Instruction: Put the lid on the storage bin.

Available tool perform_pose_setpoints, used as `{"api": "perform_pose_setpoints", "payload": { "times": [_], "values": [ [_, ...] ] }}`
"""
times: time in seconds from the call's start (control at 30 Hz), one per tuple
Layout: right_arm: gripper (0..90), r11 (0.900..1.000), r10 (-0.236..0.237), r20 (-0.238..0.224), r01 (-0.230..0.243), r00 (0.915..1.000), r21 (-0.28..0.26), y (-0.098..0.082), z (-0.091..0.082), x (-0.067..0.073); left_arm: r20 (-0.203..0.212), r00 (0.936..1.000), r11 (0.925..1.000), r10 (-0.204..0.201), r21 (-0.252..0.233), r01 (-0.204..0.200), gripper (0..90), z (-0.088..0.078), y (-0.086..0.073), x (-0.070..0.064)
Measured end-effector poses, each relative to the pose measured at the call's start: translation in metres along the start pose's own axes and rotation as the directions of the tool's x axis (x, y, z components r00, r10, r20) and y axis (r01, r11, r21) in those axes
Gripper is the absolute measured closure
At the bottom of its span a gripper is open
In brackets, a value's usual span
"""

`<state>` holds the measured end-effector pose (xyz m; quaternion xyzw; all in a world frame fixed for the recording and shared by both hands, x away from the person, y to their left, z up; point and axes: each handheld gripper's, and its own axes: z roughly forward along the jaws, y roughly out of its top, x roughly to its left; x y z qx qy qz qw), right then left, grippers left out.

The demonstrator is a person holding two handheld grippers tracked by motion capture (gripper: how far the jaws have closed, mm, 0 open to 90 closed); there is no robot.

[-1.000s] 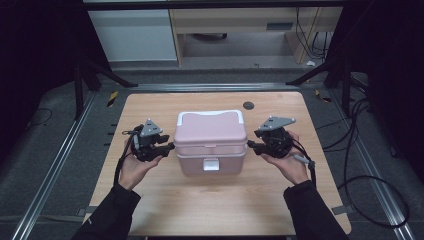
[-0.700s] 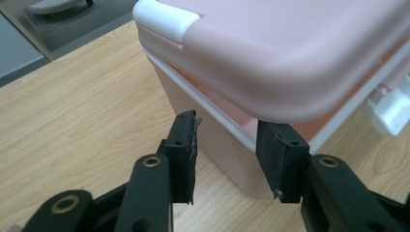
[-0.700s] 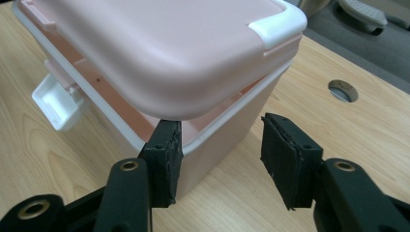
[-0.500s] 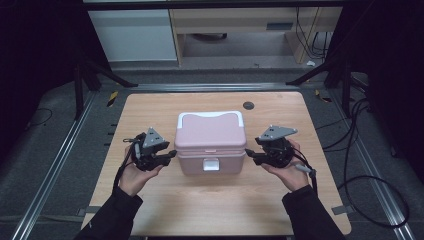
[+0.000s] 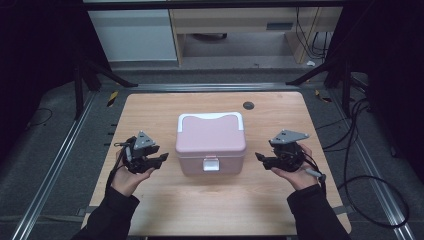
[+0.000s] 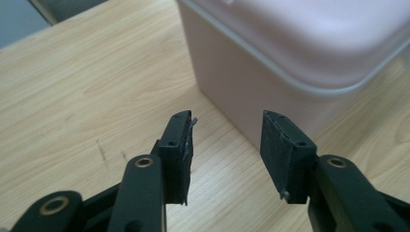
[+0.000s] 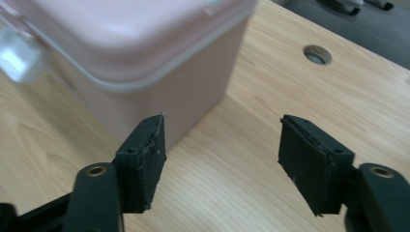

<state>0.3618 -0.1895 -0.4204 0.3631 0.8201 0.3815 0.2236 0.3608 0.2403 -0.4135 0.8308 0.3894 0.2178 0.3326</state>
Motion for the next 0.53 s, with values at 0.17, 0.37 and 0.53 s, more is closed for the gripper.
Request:
{"api": "perform_pose_setpoints", "payload": {
  "times": [0.17, 0.37, 0.53],
  "values": [
    [22.1, 0.997, 0.069, 0.052, -0.07, 0.9963, 0.021, -0.019, 0.004, -0.019, -0.034, 0.9985, 0.9988, -0.043, 0.022, 0.044, 51.1, 0.011, -0.012, 0.018],
    [16.2, 0.984, 0.161, 0.137, -0.17, 0.9774, 0.054, -0.043, 0.011, -0.044, -0.084, 0.994, 0.9951, -0.069, 0.064, 0.075, 41.6, 0.026, -0.032, 0.041],
    [14.0, 0.975, 0.188, 0.203, -0.207, 0.961, 0.077, -0.062, 0.014, -0.062, -0.113, 0.9885, 0.9885, -0.1, 0.102, 0.111, 38.1, 0.037, -0.047, 0.055]
  ]
}}
